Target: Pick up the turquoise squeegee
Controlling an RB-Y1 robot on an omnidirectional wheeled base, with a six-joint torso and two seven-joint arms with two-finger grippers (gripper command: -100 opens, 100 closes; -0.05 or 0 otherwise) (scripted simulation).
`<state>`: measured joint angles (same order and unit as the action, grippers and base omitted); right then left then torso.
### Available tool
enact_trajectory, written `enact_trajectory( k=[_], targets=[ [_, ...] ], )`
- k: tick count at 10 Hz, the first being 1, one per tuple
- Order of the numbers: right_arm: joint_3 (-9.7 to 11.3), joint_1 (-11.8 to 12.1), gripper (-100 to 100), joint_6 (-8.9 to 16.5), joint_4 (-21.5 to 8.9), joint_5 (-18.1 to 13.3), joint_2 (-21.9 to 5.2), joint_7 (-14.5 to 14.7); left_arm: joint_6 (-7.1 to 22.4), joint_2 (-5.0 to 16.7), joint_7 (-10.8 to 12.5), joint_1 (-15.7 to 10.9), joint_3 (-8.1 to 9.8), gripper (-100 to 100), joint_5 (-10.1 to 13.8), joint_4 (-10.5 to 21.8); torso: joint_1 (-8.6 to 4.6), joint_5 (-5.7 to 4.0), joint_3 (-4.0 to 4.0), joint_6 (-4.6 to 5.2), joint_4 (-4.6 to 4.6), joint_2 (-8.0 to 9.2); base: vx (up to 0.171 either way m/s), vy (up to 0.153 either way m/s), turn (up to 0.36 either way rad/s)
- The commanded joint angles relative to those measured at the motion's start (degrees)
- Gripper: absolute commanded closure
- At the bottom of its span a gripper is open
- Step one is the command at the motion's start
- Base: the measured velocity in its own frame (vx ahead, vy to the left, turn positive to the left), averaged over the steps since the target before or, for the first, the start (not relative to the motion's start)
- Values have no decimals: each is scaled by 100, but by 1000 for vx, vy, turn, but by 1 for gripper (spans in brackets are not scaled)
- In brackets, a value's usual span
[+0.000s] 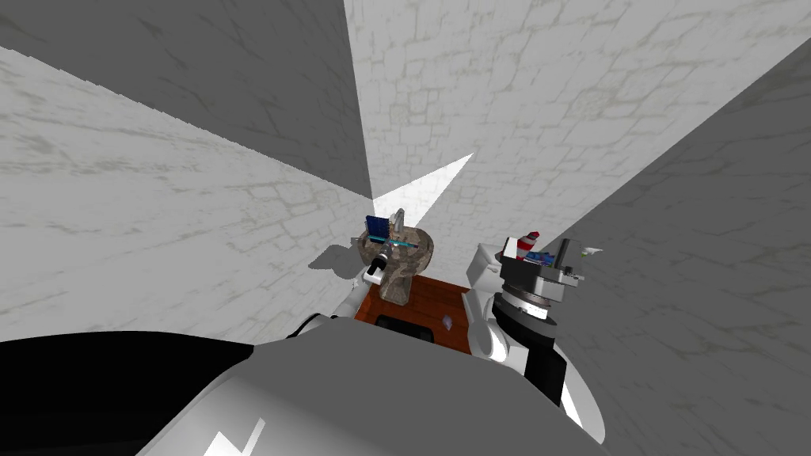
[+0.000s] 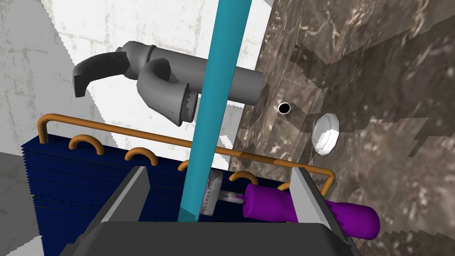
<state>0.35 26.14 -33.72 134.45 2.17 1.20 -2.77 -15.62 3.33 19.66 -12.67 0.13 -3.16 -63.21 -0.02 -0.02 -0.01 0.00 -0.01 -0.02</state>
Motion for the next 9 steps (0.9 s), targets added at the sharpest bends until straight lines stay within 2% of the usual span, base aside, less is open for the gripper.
enact_trajectory(
  k=[1, 3, 4, 5, 6, 7, 8, 9],
  targets=[
    [0, 0, 0, 0, 0, 0, 0, 0, -168, 13, 228, -286, 47, -100, -212, 286, 0, 0, 0, 0, 0, 0, -39, -12, 223],
    [0, -1, 0, 0, 0, 0, 0, 0, -168, 13, 228, -582, 47, -100, -212, 567, -4, -2, 10, -1, 5, 17, -44, -12, 57],
    [0, -1, 0, 0, 0, 0, 0, 0, -168, 13, 228, -620, 47, -100, -212, 728, -1, -1, 9, 0, 5, 14, -9, 4, -23],
    [0, 0, 0, 0, 0, 0, 0, 0, -306, 12, 451, -886, 90, -100, -429, 968, 2, 0, 5, -1, 2, 7, -54, 1, 218],
    [0, 0, 0, 0, 0, 0, 0, 0, -306, 12, 451, -1073, 90, -100, -429, 1182, 3, 0, 10, -5, 4, 17, -58, -13, 127],
    [0, -1, 0, 0, 0, 0, 0, 0, -306, 12, 451, -1204, 90, -100, -429, 1300, -1, -1, 12, -1, 6, 20, -24, -7, -18],
    [0, -1, 0, 0, 0, 0, 0, 0, -306, 12, 451, -1204, 90, -100, -429, 1475, -2, -1, 8, 1, 4, 13, -2, 1, -28],
    [0, 0, 0, 0, 0, 0, 0, 0, -444, 11, 674, -1466, 134, -100, -645, 1654, 1, 0, 4, -1, 2, 6, -47, -13, 217]
  ],
)
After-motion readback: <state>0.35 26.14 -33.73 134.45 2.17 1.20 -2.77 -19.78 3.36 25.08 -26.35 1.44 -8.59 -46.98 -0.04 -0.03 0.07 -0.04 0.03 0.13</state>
